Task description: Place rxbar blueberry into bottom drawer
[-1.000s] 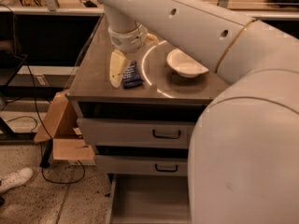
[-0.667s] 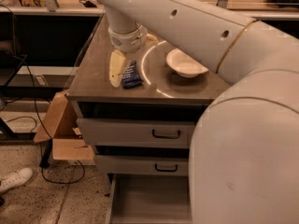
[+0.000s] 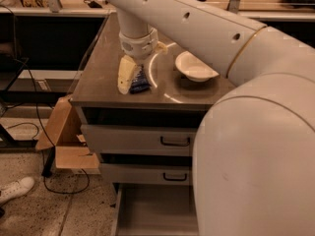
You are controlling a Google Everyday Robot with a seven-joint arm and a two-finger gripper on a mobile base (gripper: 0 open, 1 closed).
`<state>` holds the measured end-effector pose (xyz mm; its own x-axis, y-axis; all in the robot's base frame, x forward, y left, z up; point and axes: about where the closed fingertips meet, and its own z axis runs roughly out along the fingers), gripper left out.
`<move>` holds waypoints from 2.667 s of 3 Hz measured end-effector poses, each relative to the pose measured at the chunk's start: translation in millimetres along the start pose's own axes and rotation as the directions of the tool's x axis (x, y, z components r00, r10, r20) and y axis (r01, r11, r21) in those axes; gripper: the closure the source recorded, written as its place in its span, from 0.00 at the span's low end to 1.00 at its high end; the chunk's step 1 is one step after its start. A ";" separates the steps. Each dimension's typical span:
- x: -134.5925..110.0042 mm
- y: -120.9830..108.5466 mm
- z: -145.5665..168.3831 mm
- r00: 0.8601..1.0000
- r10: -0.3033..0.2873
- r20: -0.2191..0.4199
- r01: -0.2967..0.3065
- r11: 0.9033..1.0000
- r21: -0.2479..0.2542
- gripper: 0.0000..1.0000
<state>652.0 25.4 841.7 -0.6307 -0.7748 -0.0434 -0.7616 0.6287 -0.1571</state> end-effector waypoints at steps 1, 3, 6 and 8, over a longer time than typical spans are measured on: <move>4.5 6.2 11.1 0.999 -0.026 -0.022 0.025 0.999 -0.048 0.00; -6.7 8.3 15.7 0.999 -0.047 0.024 0.049 0.996 -0.079 0.00; -14.3 23.1 25.6 0.990 -0.129 0.055 0.137 0.974 -0.181 0.00; -14.3 23.1 25.7 0.990 -0.129 0.055 0.137 0.974 -0.181 0.42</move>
Offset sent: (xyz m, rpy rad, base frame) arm -0.0057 -0.0003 -0.0115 0.0087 0.0502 0.0228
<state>647.2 49.3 813.4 -0.5180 -0.8519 -0.0772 -0.8550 0.5182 0.0194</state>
